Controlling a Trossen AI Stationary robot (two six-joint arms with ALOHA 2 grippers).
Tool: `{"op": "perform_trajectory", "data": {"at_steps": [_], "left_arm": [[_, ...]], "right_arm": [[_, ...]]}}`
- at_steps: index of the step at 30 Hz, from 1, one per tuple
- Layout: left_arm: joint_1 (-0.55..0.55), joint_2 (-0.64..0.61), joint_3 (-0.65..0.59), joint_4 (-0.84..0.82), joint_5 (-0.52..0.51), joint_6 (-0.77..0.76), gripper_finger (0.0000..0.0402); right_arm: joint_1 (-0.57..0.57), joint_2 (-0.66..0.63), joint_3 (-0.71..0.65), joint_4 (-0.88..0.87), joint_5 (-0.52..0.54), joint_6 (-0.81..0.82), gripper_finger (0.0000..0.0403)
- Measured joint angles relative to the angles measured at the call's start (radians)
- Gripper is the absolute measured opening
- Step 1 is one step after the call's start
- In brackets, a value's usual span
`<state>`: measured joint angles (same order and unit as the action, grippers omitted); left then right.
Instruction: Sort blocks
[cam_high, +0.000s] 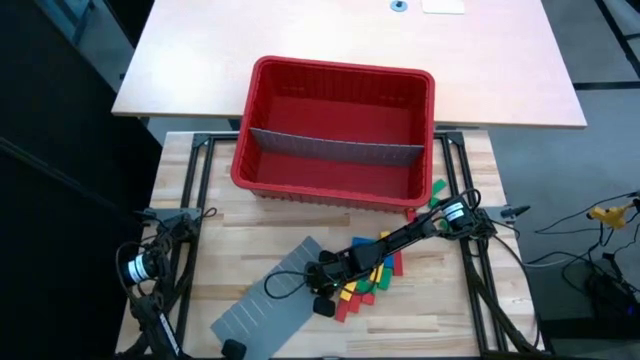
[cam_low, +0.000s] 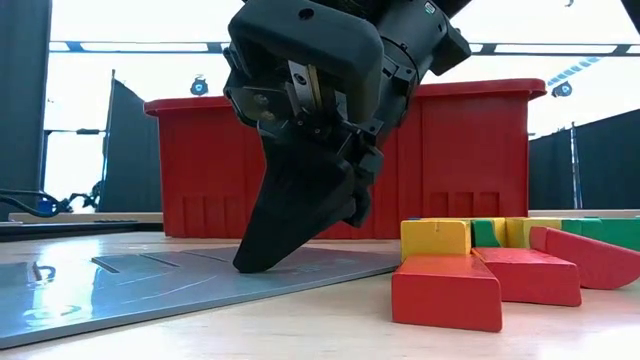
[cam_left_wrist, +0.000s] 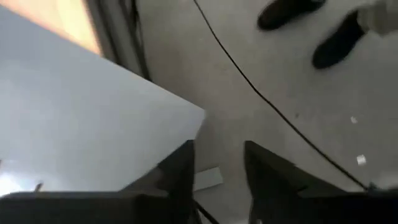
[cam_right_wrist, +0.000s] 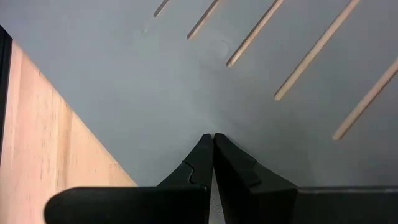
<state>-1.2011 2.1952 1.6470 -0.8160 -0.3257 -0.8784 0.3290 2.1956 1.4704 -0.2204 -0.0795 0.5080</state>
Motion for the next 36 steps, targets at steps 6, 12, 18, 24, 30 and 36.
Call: {"op": "perform_trajectory", "data": {"at_steps": [6,12,18,24,30,36], "left_arm": [[0.0,0.008,0.0,0.003,-0.009,0.023,0.0247],[0.0,0.032,0.0,-0.037,-0.08,0.074,0.0313],[-0.002,0.04,-0.001,-0.135,-0.216,0.091,0.0321],[0.002,0.041,-0.006,-0.119,-0.227,0.111,0.0318],[0.002,0.042,-0.023,-0.095,-0.26,0.113,0.0318],[0.002,0.042,-0.034,-0.112,-0.309,0.113,0.0313]], "right_arm": [[-0.002,0.0,0.0,0.001,-0.002,-0.007,0.0],[-0.002,0.0,0.0,0.001,-0.001,-0.009,0.0],[-0.002,-0.001,-0.001,-0.002,0.0,-0.007,0.0],[-0.002,-0.001,-0.002,-0.003,0.0,-0.004,0.0],[-0.003,-0.001,-0.002,-0.004,0.002,-0.004,0.0],[-0.004,-0.002,-0.002,-0.009,0.008,-0.003,0.0]]}}
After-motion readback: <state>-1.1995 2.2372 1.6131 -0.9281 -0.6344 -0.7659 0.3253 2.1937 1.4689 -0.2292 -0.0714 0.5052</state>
